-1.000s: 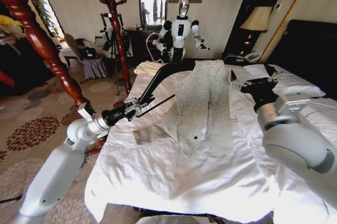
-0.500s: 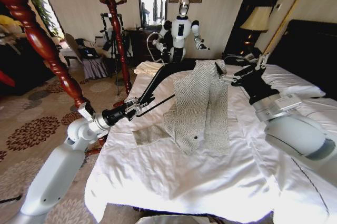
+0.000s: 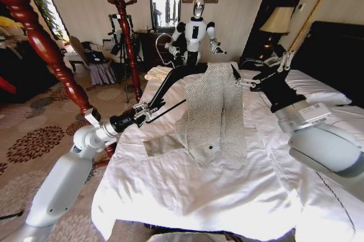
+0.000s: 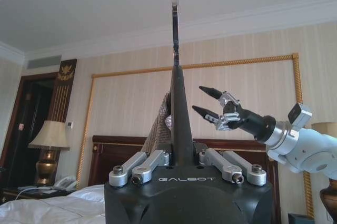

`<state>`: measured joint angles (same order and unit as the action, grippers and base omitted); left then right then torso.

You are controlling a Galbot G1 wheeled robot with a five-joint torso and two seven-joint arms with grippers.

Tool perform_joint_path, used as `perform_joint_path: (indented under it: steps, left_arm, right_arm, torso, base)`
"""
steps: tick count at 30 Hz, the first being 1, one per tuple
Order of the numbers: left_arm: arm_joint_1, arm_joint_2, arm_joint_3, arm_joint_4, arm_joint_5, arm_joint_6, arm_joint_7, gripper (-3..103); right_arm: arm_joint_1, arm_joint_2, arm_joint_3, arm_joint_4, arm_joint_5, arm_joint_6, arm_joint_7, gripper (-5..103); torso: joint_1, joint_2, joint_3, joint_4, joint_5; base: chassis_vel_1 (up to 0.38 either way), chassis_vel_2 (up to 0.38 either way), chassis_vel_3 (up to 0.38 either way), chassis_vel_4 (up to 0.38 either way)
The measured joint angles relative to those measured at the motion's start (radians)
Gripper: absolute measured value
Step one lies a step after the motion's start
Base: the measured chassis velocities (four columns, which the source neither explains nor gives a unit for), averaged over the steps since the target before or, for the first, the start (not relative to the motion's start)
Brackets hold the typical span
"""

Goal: Pick up the clothes from the bed and hang them on the clothes hanger.

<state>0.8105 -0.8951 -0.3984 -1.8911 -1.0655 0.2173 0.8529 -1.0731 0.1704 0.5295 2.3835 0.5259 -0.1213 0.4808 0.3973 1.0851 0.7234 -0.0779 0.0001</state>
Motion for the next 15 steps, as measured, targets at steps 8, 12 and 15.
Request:
perform_joint_path:
  steps: [8,12,15]
  left_arm:
    - [0.003,0.008,0.000,-0.004,0.000,-0.002,0.002,18]
    - [0.005,0.007,0.000,-0.008,-0.001,-0.002,0.003,18]
    - [0.003,0.007,0.007,-0.009,-0.001,-0.002,0.003,18]
  right_arm:
    - [-0.003,-0.049,-0.026,-0.047,-0.123,0.028,-0.063,100]
    - [-0.002,-0.068,-0.035,-0.052,-0.168,0.024,-0.068,100]
    - [0.000,-0.086,-0.038,-0.057,-0.212,0.025,-0.079,100]
  torso:
    - [0.000,0.000,0.000,0.0001,-0.0001]
    - [0.000,0.000,0.000,0.0000,0.0000]
    - [0.000,0.000,0.000,0.0000,0.0000]
  base:
    - [0.000,0.000,0.000,0.000]
    - [0.000,0.000,0.000,0.000]
    - [0.000,0.000,0.000,0.000]
